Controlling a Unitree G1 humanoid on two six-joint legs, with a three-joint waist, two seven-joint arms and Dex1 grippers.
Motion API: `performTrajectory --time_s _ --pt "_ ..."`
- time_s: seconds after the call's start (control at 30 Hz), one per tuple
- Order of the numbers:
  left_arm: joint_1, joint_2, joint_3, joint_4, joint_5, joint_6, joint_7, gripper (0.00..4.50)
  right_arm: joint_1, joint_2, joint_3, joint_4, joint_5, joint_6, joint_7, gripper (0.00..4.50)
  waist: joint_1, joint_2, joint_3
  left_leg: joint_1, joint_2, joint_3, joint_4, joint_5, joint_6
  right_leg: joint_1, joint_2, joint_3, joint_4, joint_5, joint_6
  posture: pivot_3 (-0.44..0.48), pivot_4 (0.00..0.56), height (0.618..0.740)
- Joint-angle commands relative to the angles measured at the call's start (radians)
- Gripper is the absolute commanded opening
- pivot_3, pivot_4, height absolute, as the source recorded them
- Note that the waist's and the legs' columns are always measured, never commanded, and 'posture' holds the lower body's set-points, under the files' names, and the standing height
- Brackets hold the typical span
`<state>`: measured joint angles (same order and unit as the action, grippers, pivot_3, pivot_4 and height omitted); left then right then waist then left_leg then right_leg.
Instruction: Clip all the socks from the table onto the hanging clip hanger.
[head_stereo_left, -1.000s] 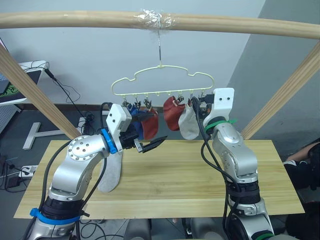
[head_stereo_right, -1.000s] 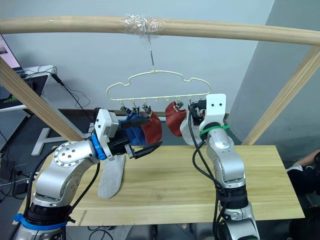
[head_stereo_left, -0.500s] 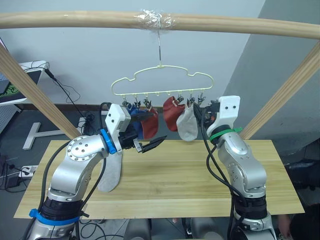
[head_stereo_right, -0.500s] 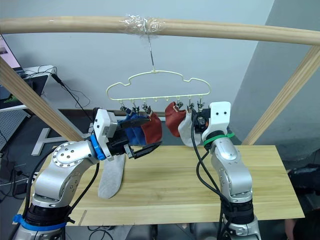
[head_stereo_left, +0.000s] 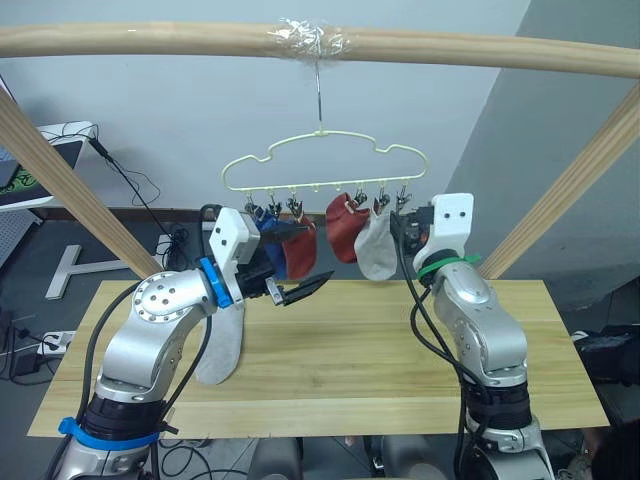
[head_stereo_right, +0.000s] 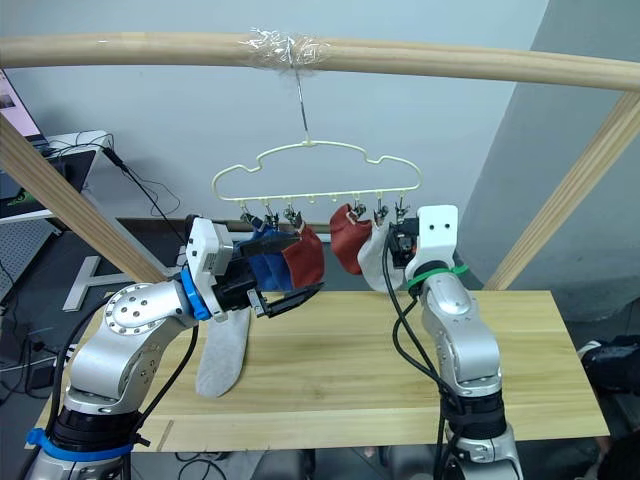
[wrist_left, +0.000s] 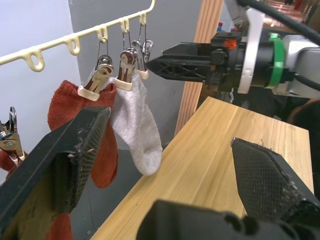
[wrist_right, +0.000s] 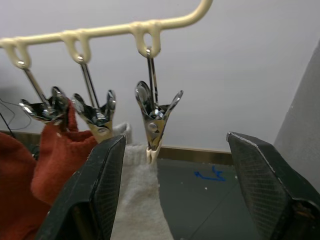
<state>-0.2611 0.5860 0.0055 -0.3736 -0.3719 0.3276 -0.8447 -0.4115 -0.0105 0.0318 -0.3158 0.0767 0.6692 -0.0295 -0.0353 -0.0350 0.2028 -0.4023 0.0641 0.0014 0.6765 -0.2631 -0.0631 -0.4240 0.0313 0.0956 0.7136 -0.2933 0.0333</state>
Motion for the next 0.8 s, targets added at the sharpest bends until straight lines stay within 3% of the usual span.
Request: performTrajectory --time_s 0.03,0.8 --pt "0.001 0.006 0.011 -0.010 -0.006 -0.025 -0.005 4.50 -0.038 0.008 -0.005 0.012 -0.019 -0.047 -0.017 3.34 0.000 0.000 0.000 0.000 0.000 0.000 0.000 0.000 0.000 0.000 0.000 0.000 0.000 0.000 0.000 0.026 0.164 0.700" --pt "0.003 0.002 0.001 0.024 0.006 -0.067 -0.016 4.50 -0.150 0.093 -0.036 0.107 -0.006 -0.053 -0.075 3.34 0.001 0.000 0.000 -0.001 0.000 0.000 0.000 0.000 0.000 0.000 0.000 0.000 0.000 0.000 0.000 0.032 0.164 0.700"
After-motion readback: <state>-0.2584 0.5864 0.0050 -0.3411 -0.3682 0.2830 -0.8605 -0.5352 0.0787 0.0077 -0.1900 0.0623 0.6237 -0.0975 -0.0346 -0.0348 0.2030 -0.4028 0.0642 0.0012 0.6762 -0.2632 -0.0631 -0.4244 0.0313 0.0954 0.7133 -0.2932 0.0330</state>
